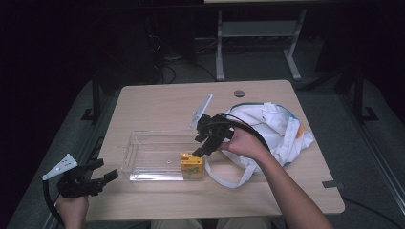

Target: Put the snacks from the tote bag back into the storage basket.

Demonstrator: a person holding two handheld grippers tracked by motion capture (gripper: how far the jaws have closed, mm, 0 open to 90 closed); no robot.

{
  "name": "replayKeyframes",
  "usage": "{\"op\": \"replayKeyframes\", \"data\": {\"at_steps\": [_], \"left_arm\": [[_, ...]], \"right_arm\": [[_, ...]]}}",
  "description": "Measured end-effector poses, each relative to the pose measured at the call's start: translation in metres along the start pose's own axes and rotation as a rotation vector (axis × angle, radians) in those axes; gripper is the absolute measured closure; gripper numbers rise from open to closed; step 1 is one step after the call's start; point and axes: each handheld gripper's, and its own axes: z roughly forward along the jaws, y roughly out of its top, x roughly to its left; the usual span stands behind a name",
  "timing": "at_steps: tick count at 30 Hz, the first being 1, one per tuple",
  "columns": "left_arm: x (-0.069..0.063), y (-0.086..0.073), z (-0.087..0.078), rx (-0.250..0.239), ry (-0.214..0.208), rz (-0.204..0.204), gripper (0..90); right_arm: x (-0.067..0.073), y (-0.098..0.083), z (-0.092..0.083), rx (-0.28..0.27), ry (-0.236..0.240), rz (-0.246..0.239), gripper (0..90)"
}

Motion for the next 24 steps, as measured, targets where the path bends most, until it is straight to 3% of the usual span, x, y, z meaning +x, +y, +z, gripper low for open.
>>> {"op": "replayKeyframes", "data": {"at_steps": [24], "left_arm": [[0.0,0.0,0.001,0.004,0.004,0.002,13.0]], "right_arm": [[-0.011,-0.016,-0.017,-0.031,-0.045,0.044,41.7]]}}
